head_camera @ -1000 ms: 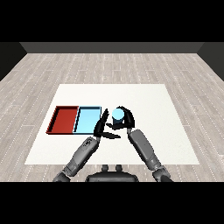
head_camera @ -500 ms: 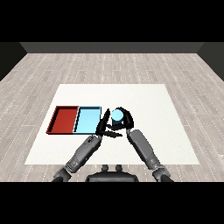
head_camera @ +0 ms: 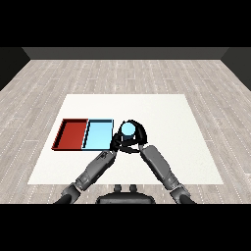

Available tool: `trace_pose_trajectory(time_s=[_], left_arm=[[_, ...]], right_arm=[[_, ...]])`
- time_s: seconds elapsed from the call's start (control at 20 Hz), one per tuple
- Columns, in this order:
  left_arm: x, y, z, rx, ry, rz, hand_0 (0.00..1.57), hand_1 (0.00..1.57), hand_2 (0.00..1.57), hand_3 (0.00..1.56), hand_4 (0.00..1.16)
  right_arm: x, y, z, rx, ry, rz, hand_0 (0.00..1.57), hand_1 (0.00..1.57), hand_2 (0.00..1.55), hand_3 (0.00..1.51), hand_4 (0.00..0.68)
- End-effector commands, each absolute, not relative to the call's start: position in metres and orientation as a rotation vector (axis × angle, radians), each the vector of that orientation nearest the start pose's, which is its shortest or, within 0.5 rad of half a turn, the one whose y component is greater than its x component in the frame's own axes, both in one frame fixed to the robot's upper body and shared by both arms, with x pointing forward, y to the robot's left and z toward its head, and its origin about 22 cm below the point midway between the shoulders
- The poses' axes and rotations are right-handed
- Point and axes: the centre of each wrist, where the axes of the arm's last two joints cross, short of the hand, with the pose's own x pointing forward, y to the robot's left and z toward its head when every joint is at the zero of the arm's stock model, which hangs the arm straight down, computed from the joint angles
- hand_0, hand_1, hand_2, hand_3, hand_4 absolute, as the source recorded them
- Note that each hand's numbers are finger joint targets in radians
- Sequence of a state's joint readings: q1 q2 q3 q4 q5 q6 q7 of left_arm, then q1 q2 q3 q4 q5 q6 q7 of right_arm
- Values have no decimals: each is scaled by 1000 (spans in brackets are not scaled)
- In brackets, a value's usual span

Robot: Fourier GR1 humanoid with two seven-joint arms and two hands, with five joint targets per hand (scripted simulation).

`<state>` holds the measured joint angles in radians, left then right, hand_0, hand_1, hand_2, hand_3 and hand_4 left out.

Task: Pick the blue can and put it in the blue box

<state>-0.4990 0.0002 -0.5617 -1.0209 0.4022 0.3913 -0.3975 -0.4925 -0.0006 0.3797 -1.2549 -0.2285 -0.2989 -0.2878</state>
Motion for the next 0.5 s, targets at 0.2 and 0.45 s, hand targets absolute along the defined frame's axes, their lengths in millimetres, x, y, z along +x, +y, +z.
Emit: trace_pose_trajectory(time_s=[0.2, 0.45], left_arm=[[307, 66, -12, -271, -1742, -152, 0, 0, 0, 0, 0], [301, 55, -17, -243, -1761, -165, 0, 0, 0, 0, 0]], right_arm=[[305, -67, 35, 300, -1892, 155, 1440, 1440, 1465, 1380, 531], [322, -66, 49, 292, -1901, 169, 1461, 1461, 1461, 1370, 535]])
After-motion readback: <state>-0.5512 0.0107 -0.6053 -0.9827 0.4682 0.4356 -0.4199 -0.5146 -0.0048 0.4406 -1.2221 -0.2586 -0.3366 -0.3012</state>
